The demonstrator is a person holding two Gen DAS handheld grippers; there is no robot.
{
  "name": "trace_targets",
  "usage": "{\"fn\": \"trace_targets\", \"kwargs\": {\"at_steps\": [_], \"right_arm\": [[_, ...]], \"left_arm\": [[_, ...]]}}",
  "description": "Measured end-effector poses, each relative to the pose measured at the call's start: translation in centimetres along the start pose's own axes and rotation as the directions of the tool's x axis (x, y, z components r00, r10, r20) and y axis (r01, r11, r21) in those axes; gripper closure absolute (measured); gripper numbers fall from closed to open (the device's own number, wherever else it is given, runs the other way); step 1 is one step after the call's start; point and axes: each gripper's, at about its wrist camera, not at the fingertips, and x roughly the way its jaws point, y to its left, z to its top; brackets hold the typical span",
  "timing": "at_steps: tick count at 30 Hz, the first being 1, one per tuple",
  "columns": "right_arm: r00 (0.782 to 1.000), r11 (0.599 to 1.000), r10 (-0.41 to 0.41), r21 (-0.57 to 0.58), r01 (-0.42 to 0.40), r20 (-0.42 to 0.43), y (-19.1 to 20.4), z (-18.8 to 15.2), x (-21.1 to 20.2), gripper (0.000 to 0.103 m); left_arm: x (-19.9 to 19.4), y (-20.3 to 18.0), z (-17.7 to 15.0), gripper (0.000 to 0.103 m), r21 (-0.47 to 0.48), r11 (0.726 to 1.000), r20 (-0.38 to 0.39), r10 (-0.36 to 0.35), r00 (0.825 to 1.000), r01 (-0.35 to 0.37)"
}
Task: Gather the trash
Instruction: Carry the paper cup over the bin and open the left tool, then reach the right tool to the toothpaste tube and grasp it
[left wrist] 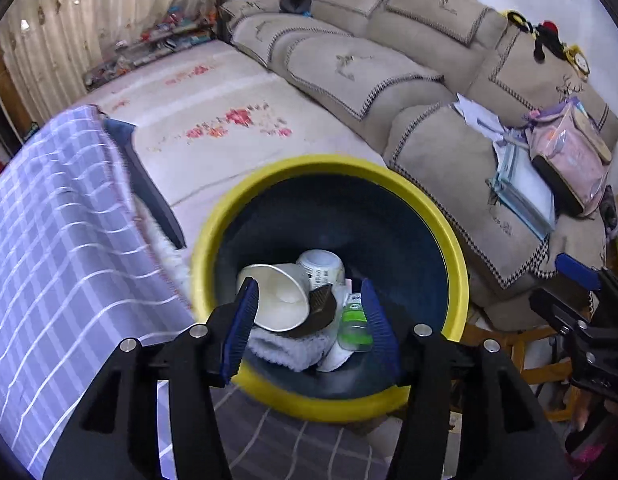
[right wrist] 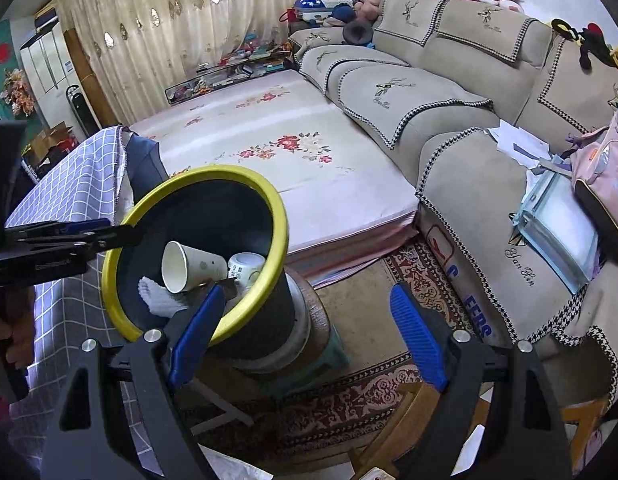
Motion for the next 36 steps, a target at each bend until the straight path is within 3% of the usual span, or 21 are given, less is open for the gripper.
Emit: {"fn": "trace_targets", "kwargs": {"at_steps": [9, 16, 22, 31, 33, 36], "right_arm": [[1.000, 0.998, 0.028, -0.049, -0.028, -0.001, 2.9, 0.3, 0.0, 0.022], [0.997, 0.990, 0.079, -0.115, -0.079, -0.003, 7.3, 0.8, -0.2, 0.021], [0.986, 0.961, 0.169, -0.221, -0.167, -0.006, 14.3, 1.8, -0.6, 0.021], [0.945, 0.849, 0.321, -0.424, -0.316, -0.061, 29.4, 1.9, -1.7, 0.021], [0.933, 0.821, 0.351, -0.454, -0.347, -0.079, 32.9, 1.6, -1.9, 0.021], [0.908, 0.773, 0.399, -0.486, -0.408, -0.128, 38.3, 0.8, -2.0, 0.021]], "left_arm": [[-10.5, 6.5, -4.9, 0.036, -0.106, 0.993, 0.164, 0.075, 0.984, -0.058], [-17.6, 14.4, -10.5, 0.033, -0.273, 0.951, 0.220, 0.211, 0.953, -0.147], [-23.5, 21.7, -17.3, 0.027, -0.422, 0.866, 0.227, 0.388, 0.893, -0.269], [-30.3, 33.9, -28.0, 0.026, -0.619, 0.671, 0.130, 0.601, 0.789, -0.409], [-30.8, 35.2, -29.6, 0.026, -0.633, 0.648, 0.112, 0.618, 0.778, -0.423], [-31.2, 37.3, -32.1, 0.026, -0.659, 0.619, 0.086, 0.625, 0.776, -0.426]]}}
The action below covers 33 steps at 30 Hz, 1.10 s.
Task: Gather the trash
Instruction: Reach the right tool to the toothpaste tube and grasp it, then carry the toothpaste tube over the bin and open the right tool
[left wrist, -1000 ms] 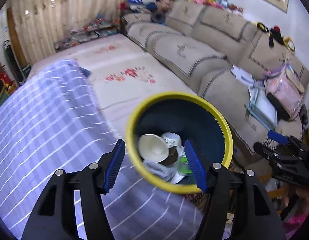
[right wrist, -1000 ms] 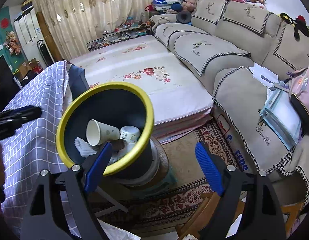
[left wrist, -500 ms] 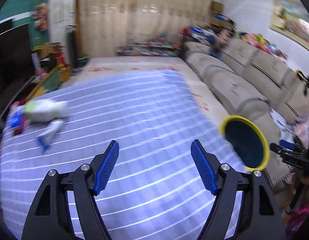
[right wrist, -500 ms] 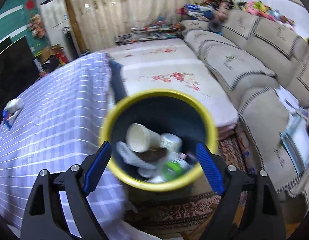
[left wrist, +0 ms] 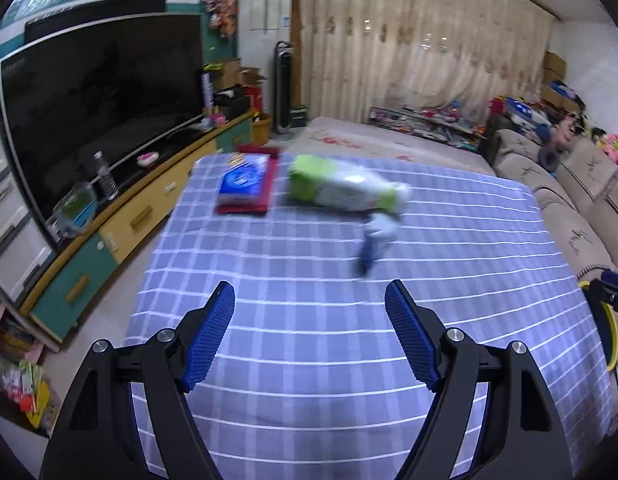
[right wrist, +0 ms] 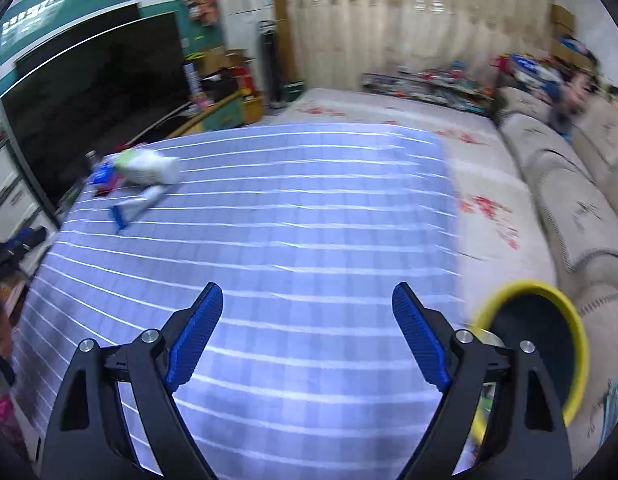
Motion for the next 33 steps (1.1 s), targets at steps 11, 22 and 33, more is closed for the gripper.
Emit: {"fn": "trace_targets", "kwargs": {"at_steps": [11, 22, 33], "right_arm": [[0.989, 0.989, 0.146, -0.032, -0.147, -0.025, 15.2, 6.1, 7.9, 0.021], [0.995, 0.999, 0.042, -0.029, -0.044, -0.093, 21.5, 6.8, 15.7, 0.027], [0.992, 1.000, -0.009, 0.020, 0.012, -0.123, 21.1, 7.1, 18.2, 0.067]], "left_arm": [[1.1, 4.5, -2.1, 0.026, -0.042, 0.999, -0.011, 0.016, 1.000, -0.016], [2.7, 4.9, -2.7, 0.025, -0.060, 0.997, -0.028, -0.048, 0.998, 0.047], [3.5, 4.3, -3.0, 0.023, -0.052, 0.996, -0.046, -0.074, 0.996, 0.071]]}}
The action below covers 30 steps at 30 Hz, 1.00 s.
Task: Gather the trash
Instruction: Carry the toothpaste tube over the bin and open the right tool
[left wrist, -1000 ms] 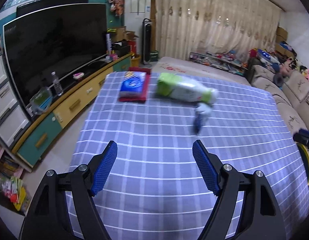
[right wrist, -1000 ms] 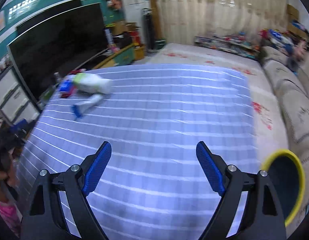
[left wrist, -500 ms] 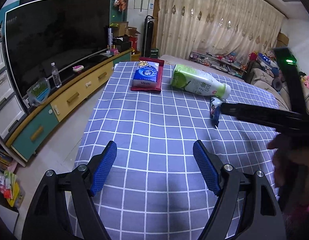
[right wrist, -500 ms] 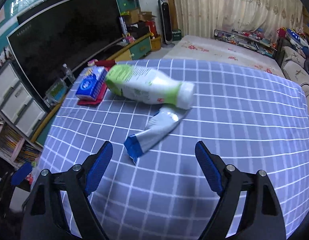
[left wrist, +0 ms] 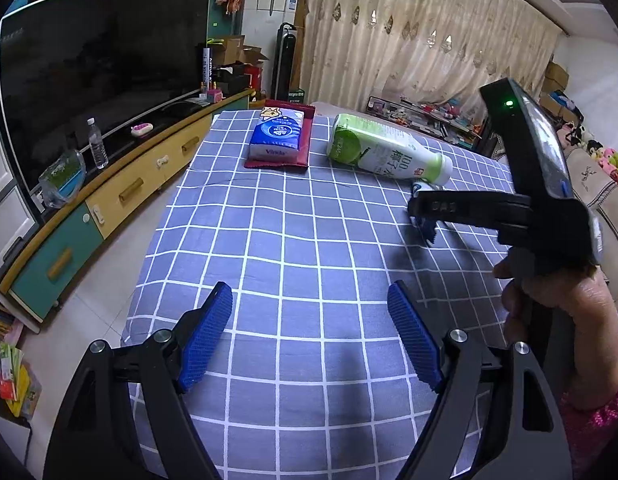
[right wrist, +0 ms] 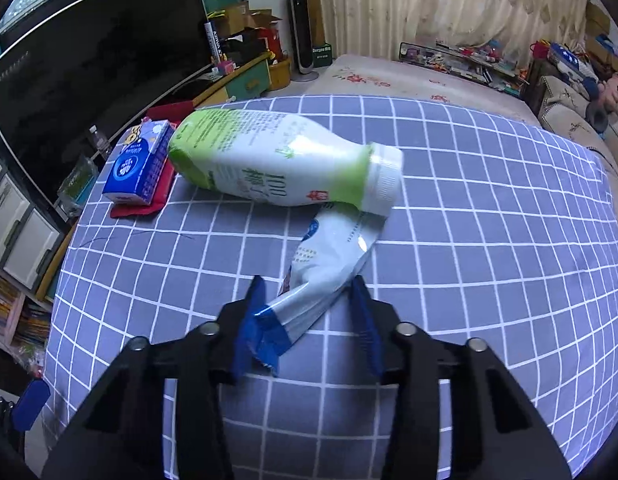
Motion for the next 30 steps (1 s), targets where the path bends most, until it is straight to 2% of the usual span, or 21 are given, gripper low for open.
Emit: {"fn": "trace_targets", "kwargs": {"at_steps": [2, 7, 14, 19, 24, 28, 30], "right_arm": [[1.000, 1.000, 0.003, 0.003, -0.003, 0.003, -1.0, -0.2, -0.4, 0.073], [1.000, 1.000, 0.027, 0.012, -0.027, -0.003, -3.1, -1.4, -1.4, 0.079], [0.999, 0.999, 0.050, 0.015, -0.050, -0.014, -7.2, -5.2, -4.5, 0.080], [0.999, 0.999, 0.043, 0.029, -0.043, 0.008, -10.6, -7.9, -8.1, 0.080], [0.997, 0.996, -0.021, 0.086, 0.014, 0.076, -15.8, -9.9, -12.6, 0.080], [0.986, 0.977, -0.130, 0.183, 0.109, 0.109, -22.2, -11.4, -15.8, 0.080], [0.975, 0.953, -0.199, 0.251, 0.168, 0.101, -26.4, -12.3, -17.0, 0.080]], "left_arm": [[0.1, -0.1, -0.1, 0.022, 0.005, 1.000, -0.004, 0.001, 1.000, -0.001], [0.2, -0.4, -0.2, 0.022, 0.019, 1.000, -0.007, 0.000, 1.000, 0.000], [0.1, -0.8, -0.2, 0.022, 0.033, 0.999, -0.007, 0.003, 1.000, -0.002], [-0.4, -1.0, -0.2, 0.022, 0.042, 0.999, -0.002, 0.004, 1.000, -0.004], [-1.2, -1.6, 0.0, 0.022, 0.050, 0.999, 0.004, -0.005, 1.000, 0.005], [-1.7, -2.4, 0.3, 0.022, 0.052, 0.998, 0.006, -0.019, 1.000, 0.019], [-1.9, -3.0, 0.4, 0.022, 0.058, 0.998, 0.009, -0.021, 1.000, 0.021]]}}
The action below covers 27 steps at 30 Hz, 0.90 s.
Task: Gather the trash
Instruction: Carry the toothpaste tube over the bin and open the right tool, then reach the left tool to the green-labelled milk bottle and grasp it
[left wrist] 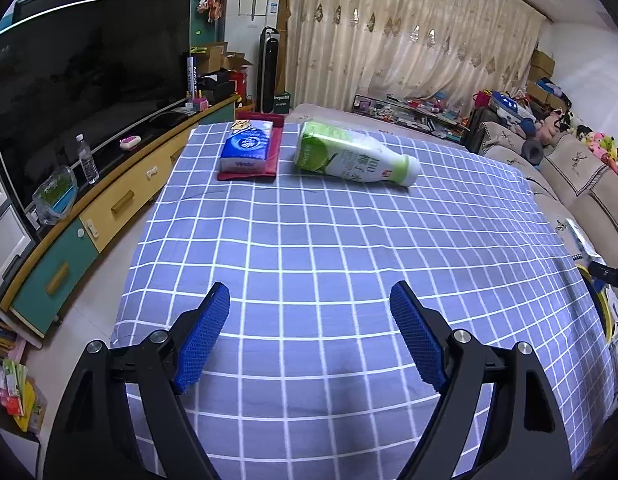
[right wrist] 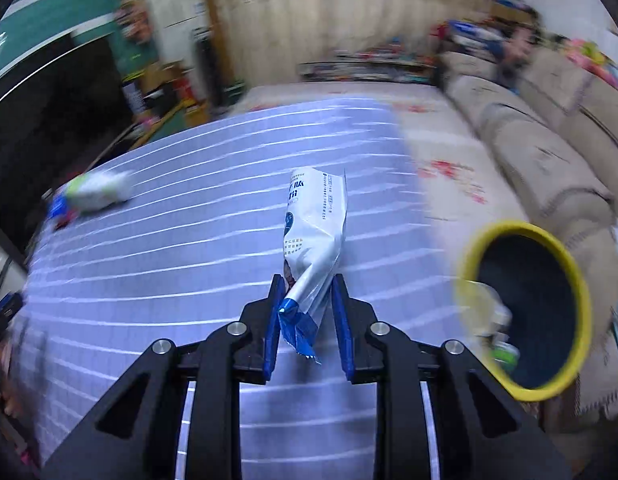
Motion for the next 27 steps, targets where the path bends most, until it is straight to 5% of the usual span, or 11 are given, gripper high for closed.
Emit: {"fn": "trace_targets", "kwargs": {"at_steps": [7, 12, 13, 14, 16, 27], "right_arm": [[0.976, 0.968, -0.211, 0.130, 0.216, -0.048, -11.7, -1.2, 0.7, 0.079], [0.961, 0.944, -0.257, 0.184, 0.272, -0.104, -16.2, -2.1, 2.6, 0.078], [0.958, 0.939, -0.266, 0.196, 0.284, -0.111, -17.0, -2.2, 3.0, 0.071], [0.954, 0.934, -0.276, 0.203, 0.296, -0.117, -17.5, -2.3, 3.4, 0.054], [0.953, 0.925, -0.277, 0.235, 0.298, -0.120, -18.4, -2.5, 4.0, 0.042], [0.965, 0.934, -0.255, 0.244, 0.260, -0.055, -18.8, -1.6, 3.1, 0.042]], "left_arm": [[-0.1, -2.4, 0.5, 0.022, 0.038, 0.999, 0.001, -0.005, 1.000, 0.005], [0.0, -4.4, 0.9, 0.022, 0.073, 0.997, -0.005, -0.015, 1.000, 0.015], [0.0, -4.7, 1.1, 0.022, 0.079, 0.997, -0.004, -0.016, 1.000, 0.016], [0.0, -5.1, 1.2, 0.022, 0.087, 0.996, -0.003, -0.018, 1.000, 0.018], [0.1, -5.9, 1.3, 0.022, 0.098, 0.995, -0.003, -0.020, 1.000, 0.020], [2.8, -9.6, 3.5, 0.022, 0.105, 0.994, -0.035, 0.014, 0.999, -0.010]]}}
